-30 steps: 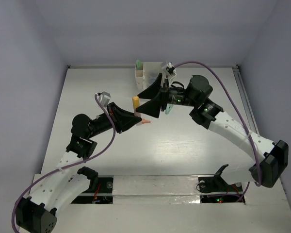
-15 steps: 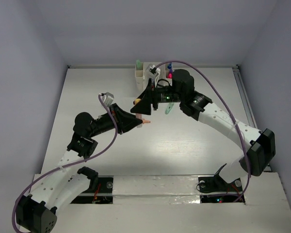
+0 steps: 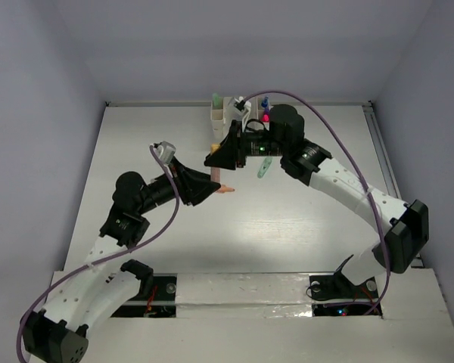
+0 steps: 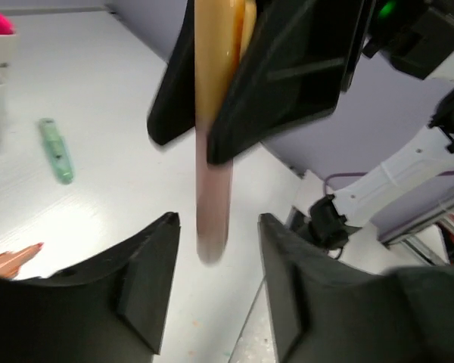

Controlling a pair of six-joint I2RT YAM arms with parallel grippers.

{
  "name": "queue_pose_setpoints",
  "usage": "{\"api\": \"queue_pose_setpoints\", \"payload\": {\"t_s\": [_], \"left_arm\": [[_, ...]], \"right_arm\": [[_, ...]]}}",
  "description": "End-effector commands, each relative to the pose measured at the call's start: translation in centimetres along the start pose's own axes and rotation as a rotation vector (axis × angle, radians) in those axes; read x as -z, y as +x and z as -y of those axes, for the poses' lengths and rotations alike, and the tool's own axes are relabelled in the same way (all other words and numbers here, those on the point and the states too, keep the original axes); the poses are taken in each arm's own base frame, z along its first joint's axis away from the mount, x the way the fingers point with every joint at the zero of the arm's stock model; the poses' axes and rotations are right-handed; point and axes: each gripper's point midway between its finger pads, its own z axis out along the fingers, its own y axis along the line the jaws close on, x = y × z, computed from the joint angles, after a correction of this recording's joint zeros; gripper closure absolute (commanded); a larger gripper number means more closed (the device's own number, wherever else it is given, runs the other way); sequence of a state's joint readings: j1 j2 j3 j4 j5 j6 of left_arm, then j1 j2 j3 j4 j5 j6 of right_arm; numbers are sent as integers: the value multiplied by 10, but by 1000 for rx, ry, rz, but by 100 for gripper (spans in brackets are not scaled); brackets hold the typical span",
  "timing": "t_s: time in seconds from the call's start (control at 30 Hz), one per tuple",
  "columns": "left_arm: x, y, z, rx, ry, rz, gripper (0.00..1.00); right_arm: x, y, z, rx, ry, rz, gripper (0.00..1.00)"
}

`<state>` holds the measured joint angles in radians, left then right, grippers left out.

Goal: Sort the stationery into containers
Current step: Place the pen in the storage box.

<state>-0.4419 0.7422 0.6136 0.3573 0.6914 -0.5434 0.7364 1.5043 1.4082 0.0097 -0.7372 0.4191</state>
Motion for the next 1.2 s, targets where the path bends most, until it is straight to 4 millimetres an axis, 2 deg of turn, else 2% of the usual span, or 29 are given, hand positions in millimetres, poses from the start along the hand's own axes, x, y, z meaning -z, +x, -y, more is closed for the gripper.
{"api": "queue_pose_setpoints", "payload": {"t_s": [0.0, 0.03, 0.07, 0.17, 0.2, 0.23, 0.3, 0.33, 0.4, 0.43, 0.47, 0.5, 0.53, 0.57, 0.63, 0.67, 0.7, 0.8, 0.9, 1.03, 1.17], "left_arm": [[16, -29, 7, -138, -98, 51, 50], [25, -33, 6, -183, -144, 52, 39], [30, -36, 7, -206, -164, 58, 35], [46, -40, 9, -253, -213, 73, 19], [48, -40, 8, -266, -221, 77, 3], [50, -40, 4, -273, -241, 91, 1], [52, -40, -4, -280, -278, 103, 1], [54, -41, -14, -285, -328, 112, 1], [59, -44, -29, -292, -406, 130, 1], [60, -42, -32, -297, -421, 116, 1], [63, -43, -37, -301, -443, 119, 1], [66, -45, -44, -301, -476, 129, 1], [68, -46, -47, -295, -492, 132, 1], [69, -47, -49, -294, -501, 133, 1], [71, -49, -54, -290, -518, 138, 1], [70, -47, -55, -288, -514, 132, 1], [71, -48, -57, -285, -523, 134, 1], [70, -46, -59, -285, -523, 123, 1], [69, -47, -61, -283, -525, 118, 1], [66, -43, -65, -272, -524, 99, 1], [65, -42, -69, -270, -532, 92, 1]], "right_arm": [[0, -59, 14, 102, 44, 161, 100], [-2, -69, 26, 104, 65, 189, 100], [-1, -77, 23, 117, 60, 213, 100], [3, -101, 54, 128, 108, 302, 100], [9, -118, 65, 141, 133, 341, 100], [4, -117, 88, 137, 166, 343, 100], [6, -132, 124, 166, 274, 409, 100], [4, -138, 156, 167, 323, 418, 100], [6, -146, 187, 181, 384, 442, 100], [12, -164, 194, 202, 393, 477, 100], [5, -158, 218, 200, 431, 475, 100], [4, -161, 228, 215, 458, 488, 100], [5, -178, 230, 270, 478, 518, 100], [0, -169, 257, 256, 532, 507, 100], [-4, -170, 274, 283, 564, 508, 100], [-4, -184, 274, 308, 574, 531, 100], [-12, -169, 297, 297, 597, 501, 100], [-21, -167, 325, 326, 641, 476, 100], [-23, -168, 336, 368, 667, 470, 100], [-26, -145, 357, 371, 697, 428, 100], [-29, -134, 368, 396, 708, 406, 100]]}}
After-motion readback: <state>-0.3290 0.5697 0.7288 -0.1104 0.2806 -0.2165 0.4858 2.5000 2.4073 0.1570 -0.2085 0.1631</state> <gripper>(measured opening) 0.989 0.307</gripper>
